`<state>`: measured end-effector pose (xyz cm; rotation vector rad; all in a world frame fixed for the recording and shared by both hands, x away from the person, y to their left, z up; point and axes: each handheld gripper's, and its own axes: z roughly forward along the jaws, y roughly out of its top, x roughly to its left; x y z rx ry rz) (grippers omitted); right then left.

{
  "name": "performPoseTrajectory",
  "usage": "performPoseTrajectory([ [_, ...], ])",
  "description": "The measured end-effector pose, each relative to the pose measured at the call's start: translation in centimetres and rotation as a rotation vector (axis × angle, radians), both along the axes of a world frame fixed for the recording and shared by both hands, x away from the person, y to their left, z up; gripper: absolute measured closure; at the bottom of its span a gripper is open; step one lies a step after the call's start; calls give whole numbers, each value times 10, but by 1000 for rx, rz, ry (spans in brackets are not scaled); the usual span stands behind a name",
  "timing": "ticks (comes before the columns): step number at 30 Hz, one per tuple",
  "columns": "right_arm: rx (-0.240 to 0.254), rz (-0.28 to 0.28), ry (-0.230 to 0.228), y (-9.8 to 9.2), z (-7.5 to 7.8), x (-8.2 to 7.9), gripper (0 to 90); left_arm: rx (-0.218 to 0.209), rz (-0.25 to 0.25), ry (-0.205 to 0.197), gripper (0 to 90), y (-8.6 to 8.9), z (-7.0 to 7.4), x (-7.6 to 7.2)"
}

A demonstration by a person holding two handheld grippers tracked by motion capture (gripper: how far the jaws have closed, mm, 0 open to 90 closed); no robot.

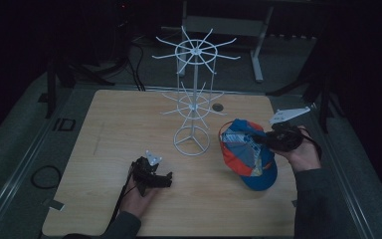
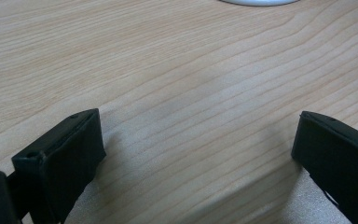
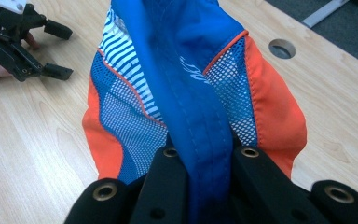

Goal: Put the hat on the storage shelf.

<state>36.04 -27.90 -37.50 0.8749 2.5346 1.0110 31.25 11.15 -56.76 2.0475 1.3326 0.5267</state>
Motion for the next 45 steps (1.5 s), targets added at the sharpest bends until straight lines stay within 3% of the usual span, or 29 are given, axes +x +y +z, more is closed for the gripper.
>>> performPoseTrajectory([
  [16,34,-29,-41,-12,17,-6,874,-1,0,0,26,0,0,0],
  [45,93,-40,-96,-15,48,-7,874,-1,0,0,26,0,0,0],
])
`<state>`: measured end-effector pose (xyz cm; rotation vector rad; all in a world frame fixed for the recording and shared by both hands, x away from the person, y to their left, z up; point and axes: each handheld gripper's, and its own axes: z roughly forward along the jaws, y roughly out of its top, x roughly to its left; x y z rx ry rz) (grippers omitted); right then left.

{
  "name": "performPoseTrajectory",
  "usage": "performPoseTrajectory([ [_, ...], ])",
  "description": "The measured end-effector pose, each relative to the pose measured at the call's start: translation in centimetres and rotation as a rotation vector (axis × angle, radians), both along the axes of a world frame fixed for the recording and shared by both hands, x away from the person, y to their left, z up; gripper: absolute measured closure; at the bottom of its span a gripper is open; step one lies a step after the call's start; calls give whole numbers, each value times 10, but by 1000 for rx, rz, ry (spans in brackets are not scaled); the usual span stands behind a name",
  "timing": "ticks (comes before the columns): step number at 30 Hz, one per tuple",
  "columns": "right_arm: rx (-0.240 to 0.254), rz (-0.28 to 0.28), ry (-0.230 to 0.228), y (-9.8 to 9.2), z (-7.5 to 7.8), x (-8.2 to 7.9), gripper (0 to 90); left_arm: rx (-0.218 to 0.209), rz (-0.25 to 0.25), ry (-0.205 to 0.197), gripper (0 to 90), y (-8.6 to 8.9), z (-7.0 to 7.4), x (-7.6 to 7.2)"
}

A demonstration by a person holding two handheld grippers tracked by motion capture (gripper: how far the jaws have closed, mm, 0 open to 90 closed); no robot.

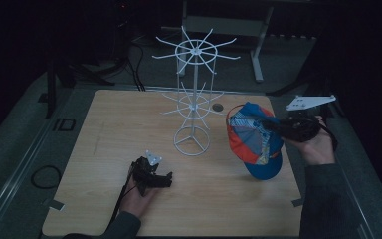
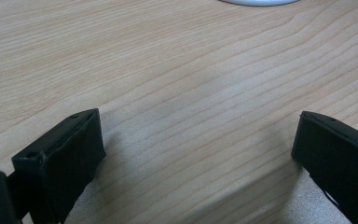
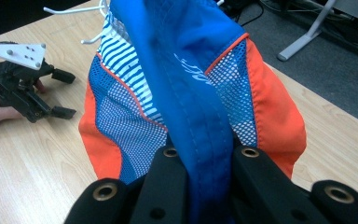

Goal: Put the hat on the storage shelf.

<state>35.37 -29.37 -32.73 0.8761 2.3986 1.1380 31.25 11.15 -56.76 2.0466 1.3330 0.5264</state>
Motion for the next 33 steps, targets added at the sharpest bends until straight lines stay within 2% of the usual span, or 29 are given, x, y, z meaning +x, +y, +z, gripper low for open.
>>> performPoseTrajectory([
  [15,25,13,-30,8,15,0,874,1,-1,-1,26,0,0,0],
  [33,78,30,-65,13,33,0,875,1,-1,0,26,0,0,0],
])
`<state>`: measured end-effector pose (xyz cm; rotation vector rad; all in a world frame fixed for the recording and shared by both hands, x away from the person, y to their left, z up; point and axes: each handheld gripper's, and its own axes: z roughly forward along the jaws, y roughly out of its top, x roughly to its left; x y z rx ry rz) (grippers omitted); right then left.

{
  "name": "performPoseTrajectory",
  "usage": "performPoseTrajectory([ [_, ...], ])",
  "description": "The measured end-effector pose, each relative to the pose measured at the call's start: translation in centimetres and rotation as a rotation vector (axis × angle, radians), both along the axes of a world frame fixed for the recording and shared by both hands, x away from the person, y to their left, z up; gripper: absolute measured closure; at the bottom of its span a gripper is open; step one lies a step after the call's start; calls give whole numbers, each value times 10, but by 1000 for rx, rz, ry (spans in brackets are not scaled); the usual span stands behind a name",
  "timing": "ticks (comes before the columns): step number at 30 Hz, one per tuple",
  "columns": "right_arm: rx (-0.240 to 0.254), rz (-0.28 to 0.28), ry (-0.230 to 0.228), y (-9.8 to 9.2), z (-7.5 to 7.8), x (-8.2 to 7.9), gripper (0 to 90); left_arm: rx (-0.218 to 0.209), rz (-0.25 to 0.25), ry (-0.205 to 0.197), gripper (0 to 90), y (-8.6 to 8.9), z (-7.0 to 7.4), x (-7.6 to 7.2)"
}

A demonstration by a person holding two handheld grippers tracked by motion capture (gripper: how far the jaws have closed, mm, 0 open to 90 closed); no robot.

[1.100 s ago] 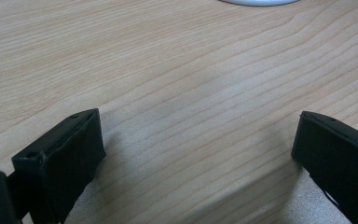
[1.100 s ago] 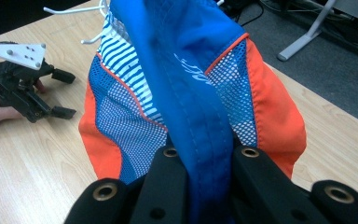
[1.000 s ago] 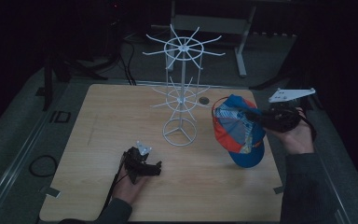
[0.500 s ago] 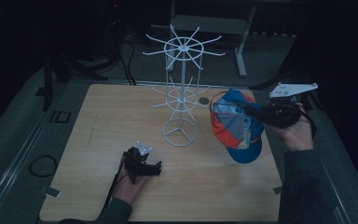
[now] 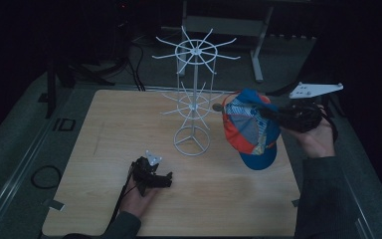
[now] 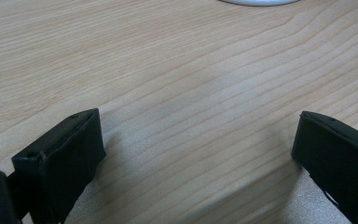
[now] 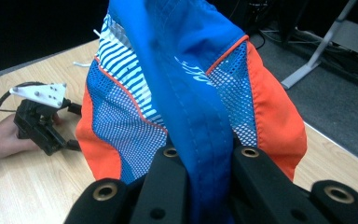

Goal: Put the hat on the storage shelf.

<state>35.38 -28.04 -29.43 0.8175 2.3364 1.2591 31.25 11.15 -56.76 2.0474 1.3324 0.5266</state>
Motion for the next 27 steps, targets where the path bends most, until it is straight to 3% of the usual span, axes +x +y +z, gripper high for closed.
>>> performPoseTrajectory([
  [15,26,18,-15,5,10,2,874,3,-2,1,26,0,0,0],
  [27,78,10,-43,3,21,3,875,4,-2,1,26,0,0,0],
])
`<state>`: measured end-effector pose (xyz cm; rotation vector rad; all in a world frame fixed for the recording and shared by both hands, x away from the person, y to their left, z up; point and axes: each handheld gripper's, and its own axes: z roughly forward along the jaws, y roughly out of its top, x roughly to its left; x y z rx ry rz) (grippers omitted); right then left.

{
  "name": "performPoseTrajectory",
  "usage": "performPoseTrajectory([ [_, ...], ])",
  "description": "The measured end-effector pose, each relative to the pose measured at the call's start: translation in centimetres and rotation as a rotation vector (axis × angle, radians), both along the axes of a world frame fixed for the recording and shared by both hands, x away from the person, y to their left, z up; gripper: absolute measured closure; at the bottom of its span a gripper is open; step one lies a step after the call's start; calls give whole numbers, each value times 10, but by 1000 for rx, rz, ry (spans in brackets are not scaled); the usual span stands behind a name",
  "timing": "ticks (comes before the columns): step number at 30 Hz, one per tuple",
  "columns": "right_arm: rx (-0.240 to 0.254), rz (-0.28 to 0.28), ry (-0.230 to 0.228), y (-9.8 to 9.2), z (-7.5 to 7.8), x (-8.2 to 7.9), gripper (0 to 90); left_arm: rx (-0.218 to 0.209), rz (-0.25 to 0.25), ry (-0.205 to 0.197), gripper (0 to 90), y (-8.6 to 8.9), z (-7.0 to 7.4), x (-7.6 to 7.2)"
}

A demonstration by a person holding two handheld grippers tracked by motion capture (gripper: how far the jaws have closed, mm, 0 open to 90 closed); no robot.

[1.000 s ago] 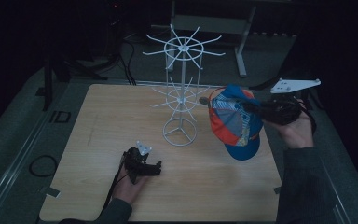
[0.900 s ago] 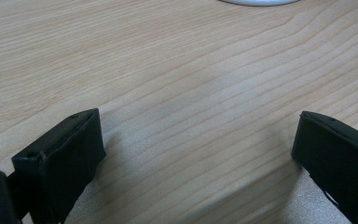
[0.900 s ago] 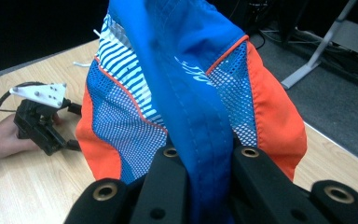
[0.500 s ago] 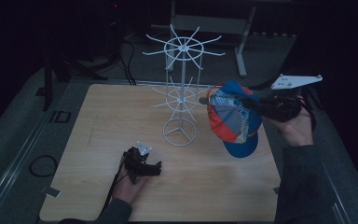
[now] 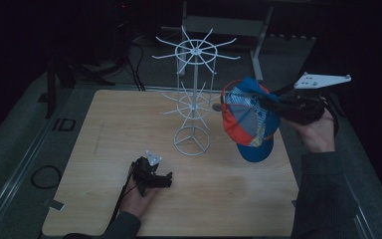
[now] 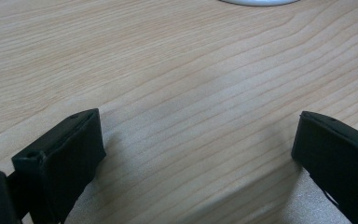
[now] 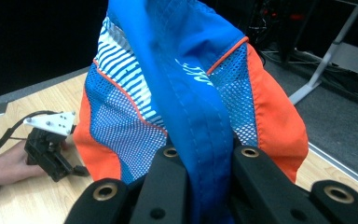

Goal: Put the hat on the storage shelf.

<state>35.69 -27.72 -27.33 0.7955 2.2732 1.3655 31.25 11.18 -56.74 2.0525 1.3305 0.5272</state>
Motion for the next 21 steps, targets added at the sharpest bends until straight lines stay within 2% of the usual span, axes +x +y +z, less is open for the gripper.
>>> performPoseTrajectory([
  [12,28,-21,-13,-3,4,2,875,-1,1,0,26,0,0,0],
  [21,75,-39,-29,-7,10,4,876,0,1,0,26,0,0,0],
])
